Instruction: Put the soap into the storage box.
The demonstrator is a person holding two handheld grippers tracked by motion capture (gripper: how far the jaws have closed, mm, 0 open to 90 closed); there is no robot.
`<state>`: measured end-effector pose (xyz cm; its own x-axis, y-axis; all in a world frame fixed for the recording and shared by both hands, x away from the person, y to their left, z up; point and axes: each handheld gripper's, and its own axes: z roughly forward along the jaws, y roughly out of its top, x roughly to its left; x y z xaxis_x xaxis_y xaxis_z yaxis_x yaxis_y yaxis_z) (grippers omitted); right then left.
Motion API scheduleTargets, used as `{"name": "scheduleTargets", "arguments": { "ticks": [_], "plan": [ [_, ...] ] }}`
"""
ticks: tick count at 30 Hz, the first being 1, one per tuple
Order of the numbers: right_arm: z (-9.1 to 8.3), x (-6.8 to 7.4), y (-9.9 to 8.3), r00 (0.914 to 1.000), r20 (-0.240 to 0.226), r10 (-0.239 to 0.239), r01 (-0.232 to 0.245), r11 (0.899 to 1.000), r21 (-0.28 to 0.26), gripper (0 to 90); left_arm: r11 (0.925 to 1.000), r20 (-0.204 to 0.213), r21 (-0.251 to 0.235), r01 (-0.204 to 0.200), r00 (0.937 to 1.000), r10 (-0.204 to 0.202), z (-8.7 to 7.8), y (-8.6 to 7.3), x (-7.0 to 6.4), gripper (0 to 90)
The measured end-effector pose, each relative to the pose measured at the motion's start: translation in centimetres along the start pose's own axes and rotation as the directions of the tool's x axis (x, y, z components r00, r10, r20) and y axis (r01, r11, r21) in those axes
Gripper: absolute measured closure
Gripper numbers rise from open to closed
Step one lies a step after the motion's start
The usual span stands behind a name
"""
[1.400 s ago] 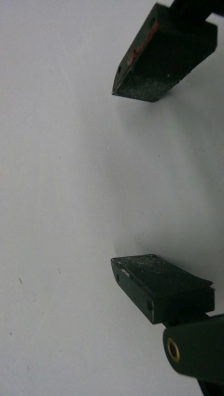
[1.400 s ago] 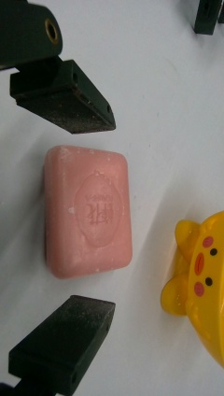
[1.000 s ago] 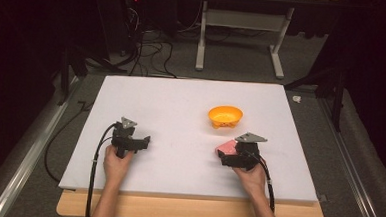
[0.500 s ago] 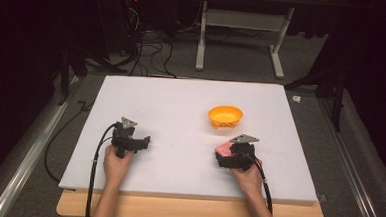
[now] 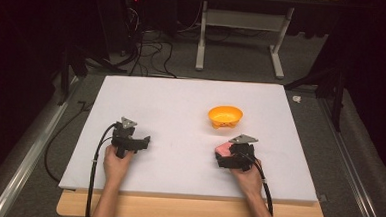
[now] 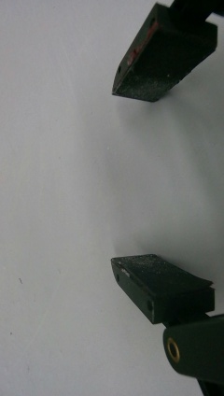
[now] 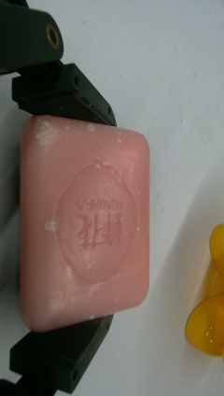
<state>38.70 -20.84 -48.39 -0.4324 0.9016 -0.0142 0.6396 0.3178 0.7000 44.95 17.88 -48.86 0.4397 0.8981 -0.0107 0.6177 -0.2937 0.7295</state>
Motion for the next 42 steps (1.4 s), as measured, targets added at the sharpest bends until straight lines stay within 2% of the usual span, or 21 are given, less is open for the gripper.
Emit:
{"name": "scheduleTargets", "arguments": {
  "ticks": [4,12,18,23,32,36,42],
  "plan": [
    [-0.2,-0.1,0.0,0.9999,-0.008,0.006,-0.006,1.0,0.001,13.7,1.0,0.0,0.0,0.0,1.0,0.0,0.0,0.0,0.0,15.4],
    [-1.5,-0.5,0.4,0.9989,-0.039,0.028,-0.029,0.999,-0.041,13.7,1.0,0.0,0.0,0.0,1.0,0.0,0.0,0.0,0.0,15.3],
    [-2.3,-0.8,0.4,0.9962,-0.077,0.04,-0.044,0.997,-0.056,13.7,1.0,0.0,0.0,0.0,1.0,0.0,0.0,0.0,0.0,15.3],
    [-3.4,-1.5,0.6,0.9872,-0.14,0.075,-0.087,0.993,-0.078,13.7,1.0,0.0,0.002,-0.002,1.0,0.002,0.0,0.0,0.0,15.4],
    [-4.7,-2.7,0.9,0.983,-0.158,0.093,-0.11,0.989,-0.101,13.6,1.0,0.0,0.002,-0.002,1.0,0.002,0.0,0.0,0.0,15.4],
    [-5.1,-3.3,1.0,0.9764,-0.183,0.115,-0.136,0.985,-0.104,13.7,1.0,0.0,0.002,-0.002,1.0,0.002,0.0,0.0,0.0,15.4],
    [-5.7,-4.1,1.2,0.9735,-0.193,0.122,-0.146,0.983,-0.112,13.7,1.0,0.0,0.003,-0.002,1.0,0.002,0.0,0.0,0.0,15.4]
  ]
}}
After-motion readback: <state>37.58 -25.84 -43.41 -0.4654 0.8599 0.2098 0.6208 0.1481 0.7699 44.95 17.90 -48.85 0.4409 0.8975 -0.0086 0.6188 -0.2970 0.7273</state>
